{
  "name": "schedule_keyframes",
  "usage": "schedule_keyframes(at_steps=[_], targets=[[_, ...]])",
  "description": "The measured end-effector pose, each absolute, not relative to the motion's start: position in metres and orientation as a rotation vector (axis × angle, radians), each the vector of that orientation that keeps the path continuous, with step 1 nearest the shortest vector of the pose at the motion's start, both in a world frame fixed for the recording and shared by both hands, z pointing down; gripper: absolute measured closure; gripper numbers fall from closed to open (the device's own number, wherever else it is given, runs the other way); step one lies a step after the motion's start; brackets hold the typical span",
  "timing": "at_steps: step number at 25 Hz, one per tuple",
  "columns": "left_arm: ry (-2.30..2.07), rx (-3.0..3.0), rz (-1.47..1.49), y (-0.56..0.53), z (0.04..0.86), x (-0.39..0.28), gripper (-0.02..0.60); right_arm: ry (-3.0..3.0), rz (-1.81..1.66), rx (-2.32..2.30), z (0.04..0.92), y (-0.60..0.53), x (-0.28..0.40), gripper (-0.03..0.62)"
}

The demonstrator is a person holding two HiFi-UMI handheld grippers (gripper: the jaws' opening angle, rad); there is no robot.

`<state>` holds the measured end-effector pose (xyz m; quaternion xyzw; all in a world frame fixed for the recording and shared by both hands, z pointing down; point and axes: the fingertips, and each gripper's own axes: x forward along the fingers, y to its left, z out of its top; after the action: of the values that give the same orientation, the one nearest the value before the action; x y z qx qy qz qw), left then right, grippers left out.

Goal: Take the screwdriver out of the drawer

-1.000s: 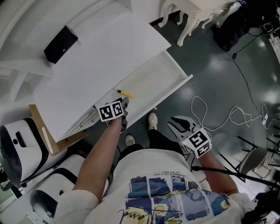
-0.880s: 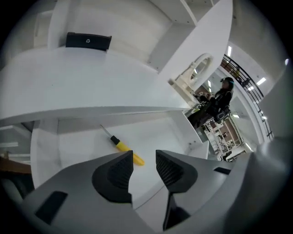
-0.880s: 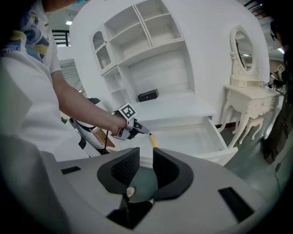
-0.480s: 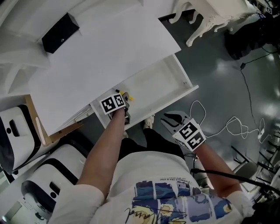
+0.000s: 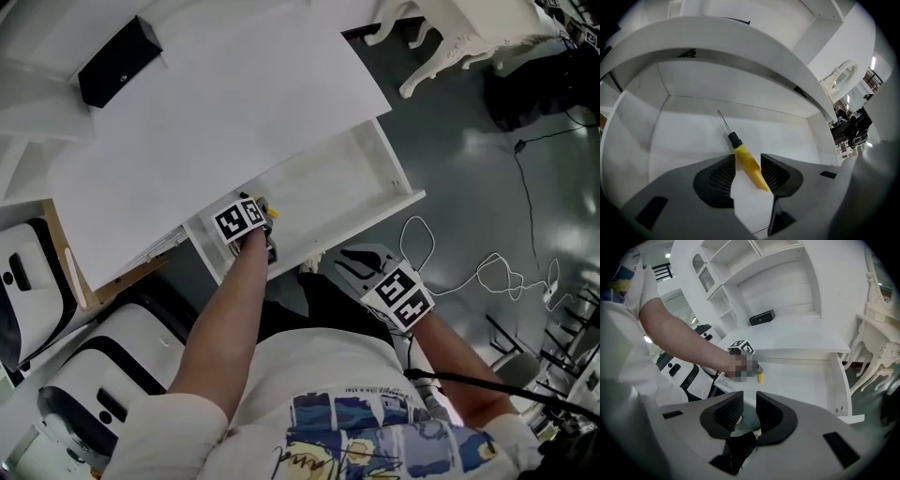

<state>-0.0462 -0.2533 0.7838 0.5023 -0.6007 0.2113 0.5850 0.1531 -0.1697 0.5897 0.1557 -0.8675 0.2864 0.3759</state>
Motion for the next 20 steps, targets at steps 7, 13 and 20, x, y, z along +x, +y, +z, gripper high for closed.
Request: schedule_keyframes(at_steps=[7, 13, 20], targets=[[-1.407, 1.212, 0.633, -0.2469, 0.7894, -0.0512, 0.491, -2.211, 0.756, 0.423, 0.5916, -0.1749, 0.1617, 0.497], [-1.348, 1.301, 0.789, -0.2457, 0.7914, -0.0478, 0.495, -2.213, 0.772, 0.437, 0.5954, -0.1771, 0.1620, 0.500], [-1.310, 1.331, 0.810, -0.2427, 0.7894, -0.0453, 0.497, -2.216, 0.772, 0.451, 0.5957, -0.1784, 0.1588, 0.507]])
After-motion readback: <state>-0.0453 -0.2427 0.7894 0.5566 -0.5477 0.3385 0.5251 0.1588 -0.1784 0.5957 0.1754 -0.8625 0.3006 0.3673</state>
